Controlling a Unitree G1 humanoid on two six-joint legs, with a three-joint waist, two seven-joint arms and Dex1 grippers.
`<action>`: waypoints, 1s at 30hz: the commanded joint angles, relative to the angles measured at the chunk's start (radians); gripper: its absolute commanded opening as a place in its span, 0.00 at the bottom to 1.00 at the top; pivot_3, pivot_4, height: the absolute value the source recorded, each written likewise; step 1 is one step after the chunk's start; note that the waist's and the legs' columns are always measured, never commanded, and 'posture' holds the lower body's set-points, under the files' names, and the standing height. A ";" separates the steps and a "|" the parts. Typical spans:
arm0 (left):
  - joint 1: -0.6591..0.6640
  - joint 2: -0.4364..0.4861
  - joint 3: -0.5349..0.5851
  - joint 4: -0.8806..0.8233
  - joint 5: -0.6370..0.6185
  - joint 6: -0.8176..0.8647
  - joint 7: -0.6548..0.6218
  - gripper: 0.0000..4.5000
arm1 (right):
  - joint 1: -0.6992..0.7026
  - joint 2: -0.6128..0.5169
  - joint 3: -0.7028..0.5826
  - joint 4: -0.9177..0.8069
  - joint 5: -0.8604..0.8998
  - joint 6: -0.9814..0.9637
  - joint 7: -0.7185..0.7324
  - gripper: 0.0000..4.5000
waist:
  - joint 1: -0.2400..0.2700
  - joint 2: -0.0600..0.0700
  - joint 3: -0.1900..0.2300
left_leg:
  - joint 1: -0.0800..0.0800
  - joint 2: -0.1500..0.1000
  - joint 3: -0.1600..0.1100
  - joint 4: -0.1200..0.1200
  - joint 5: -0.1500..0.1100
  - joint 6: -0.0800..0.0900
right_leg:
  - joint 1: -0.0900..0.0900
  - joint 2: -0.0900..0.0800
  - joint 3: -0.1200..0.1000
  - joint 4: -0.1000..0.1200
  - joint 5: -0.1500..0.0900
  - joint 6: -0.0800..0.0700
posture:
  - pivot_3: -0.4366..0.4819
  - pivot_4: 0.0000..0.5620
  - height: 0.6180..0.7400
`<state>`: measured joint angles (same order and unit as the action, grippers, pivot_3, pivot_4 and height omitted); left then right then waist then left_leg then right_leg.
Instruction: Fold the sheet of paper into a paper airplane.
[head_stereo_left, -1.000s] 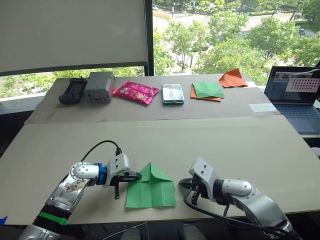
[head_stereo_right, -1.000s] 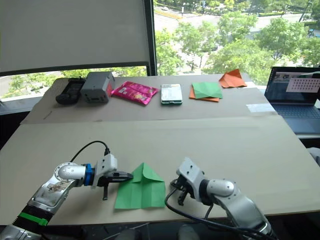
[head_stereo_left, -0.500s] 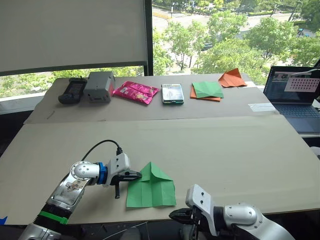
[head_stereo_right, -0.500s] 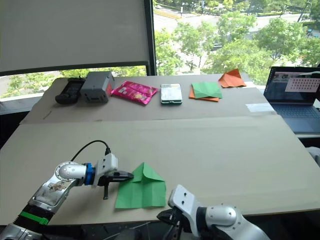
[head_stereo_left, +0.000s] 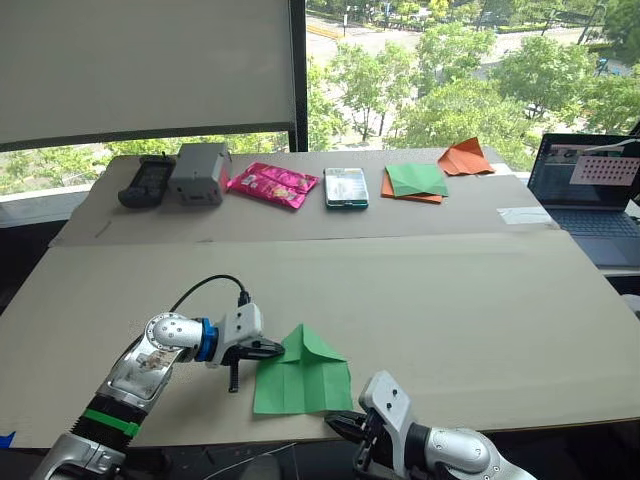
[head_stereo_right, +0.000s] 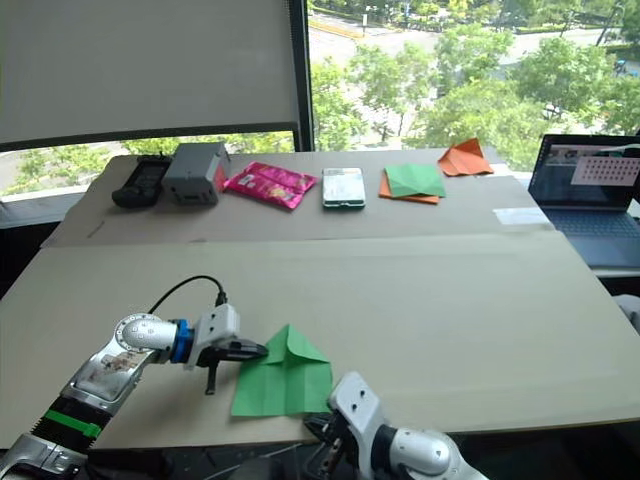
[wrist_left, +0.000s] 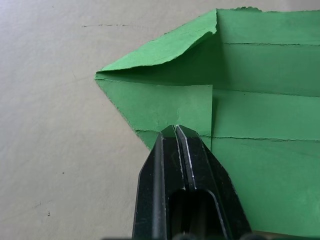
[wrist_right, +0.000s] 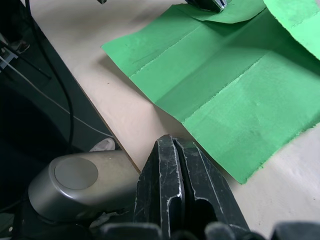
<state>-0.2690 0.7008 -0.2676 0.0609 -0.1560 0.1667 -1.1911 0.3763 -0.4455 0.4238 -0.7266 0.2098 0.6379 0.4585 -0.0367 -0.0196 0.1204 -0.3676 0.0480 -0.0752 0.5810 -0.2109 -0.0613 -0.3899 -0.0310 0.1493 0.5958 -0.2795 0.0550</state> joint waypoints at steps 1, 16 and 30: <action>0.017 -0.003 -0.069 0.068 0.064 0.006 -0.018 0.01 | 0.063 0.009 -0.064 0.017 -0.077 -0.066 -0.112 0.00 | 0.001 0.000 0.000 | 0.000 0.000 0.000 0.000 0.000 0.000 | 0.000 -0.001 0.000 0.000 0.000 0.000 | 0.48 0.27 1.00; -0.005 -0.014 -0.072 0.097 0.074 -0.012 -0.014 0.01 | 0.064 0.169 -0.082 0.222 -0.110 -0.445 -0.170 0.00 | 0.006 -0.001 0.000 | -0.001 -0.004 0.002 0.001 0.000 0.000 | 0.001 -0.012 -0.008 0.000 -0.001 0.002 | 0.48 0.27 1.00; 0.021 -0.001 -0.055 0.066 0.075 0.000 0.000 0.01 | -0.237 0.192 -0.030 0.340 -0.044 -0.357 0.019 0.00 | 0.003 0.001 -0.005 | -0.001 -0.001 0.003 0.001 0.005 0.009 | 0.002 -0.011 -0.013 0.003 0.000 0.002 | 0.48 0.27 1.00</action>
<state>-0.2858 0.6877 -0.2792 0.0853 -0.1450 0.1322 -1.2050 0.1612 -0.2546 0.3837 -0.3633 0.1421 0.2632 0.4509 -0.0334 -0.0188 0.1152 -0.3684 0.0463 -0.0724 0.5823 -0.2054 -0.0521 -0.3876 -0.0423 0.1367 0.5996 -0.2796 0.0579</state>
